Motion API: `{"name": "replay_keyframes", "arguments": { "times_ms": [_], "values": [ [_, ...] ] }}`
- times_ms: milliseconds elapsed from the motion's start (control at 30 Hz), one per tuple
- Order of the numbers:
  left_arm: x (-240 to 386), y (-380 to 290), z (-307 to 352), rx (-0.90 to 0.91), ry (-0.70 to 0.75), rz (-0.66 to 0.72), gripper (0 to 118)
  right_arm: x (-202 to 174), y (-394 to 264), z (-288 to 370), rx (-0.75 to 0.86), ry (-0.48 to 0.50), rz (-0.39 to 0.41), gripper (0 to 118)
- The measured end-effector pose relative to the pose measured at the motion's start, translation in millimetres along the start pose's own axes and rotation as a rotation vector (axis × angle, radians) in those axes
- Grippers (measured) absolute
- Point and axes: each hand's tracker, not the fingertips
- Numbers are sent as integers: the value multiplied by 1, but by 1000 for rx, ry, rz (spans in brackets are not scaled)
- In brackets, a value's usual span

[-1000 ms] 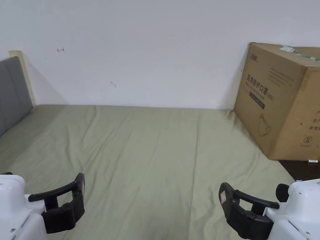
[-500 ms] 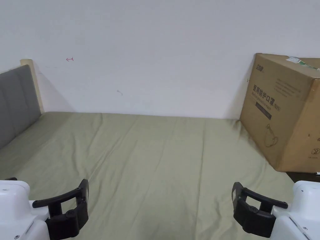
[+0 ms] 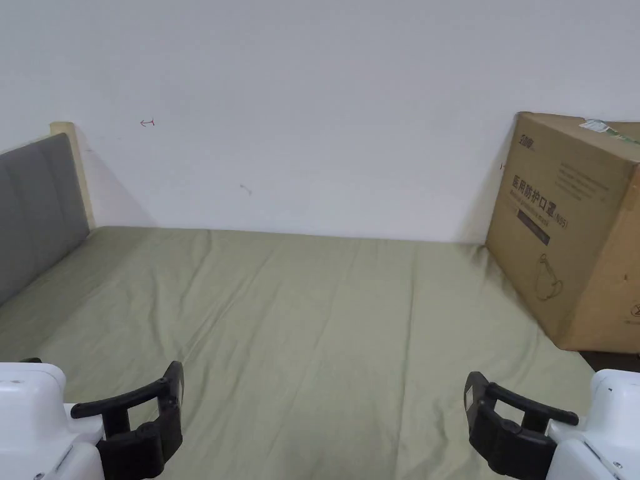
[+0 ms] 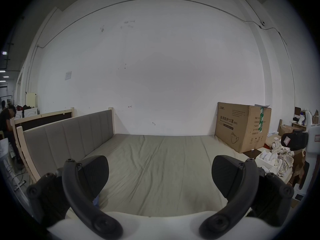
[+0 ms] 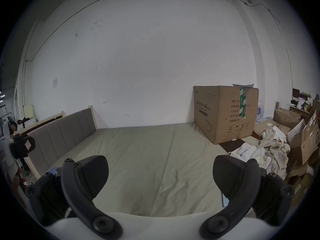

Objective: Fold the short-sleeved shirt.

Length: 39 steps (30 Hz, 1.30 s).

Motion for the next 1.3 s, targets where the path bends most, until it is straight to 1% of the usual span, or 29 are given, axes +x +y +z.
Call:
{"name": "replay_keyframes", "arguments": {
  "times_ms": [133,200,333,500,667,800,1133,1267,1300],
  "values": [
    [-3,2,0,9,-7,16,118,-2,3,1,-5,-13,-2,118],
    [-5,2,-2,9,-4,16,118,-2,3,1,-1,-12,11,118],
    [-5,3,-3,8,-9,31,118,-2,3,1,-6,-2,-2,118],
    [-5,2,-2,7,-8,30,118,-4,2,1,-3,-14,24,118],
    [-5,2,-3,4,-9,29,118,-5,1,0,-15,-7,26,118],
    [-6,2,-4,3,-6,31,118,-8,2,1,-11,-11,54,118],
    [-6,2,-5,1,-4,37,118,-11,3,1,-16,-10,58,118],
    [-6,4,-4,9,-11,46,118,-14,2,-1,-21,-54,101,118],
    [-6,4,-4,11,-11,46,118,-14,1,-2,-20,-52,102,118]
  ]
}}
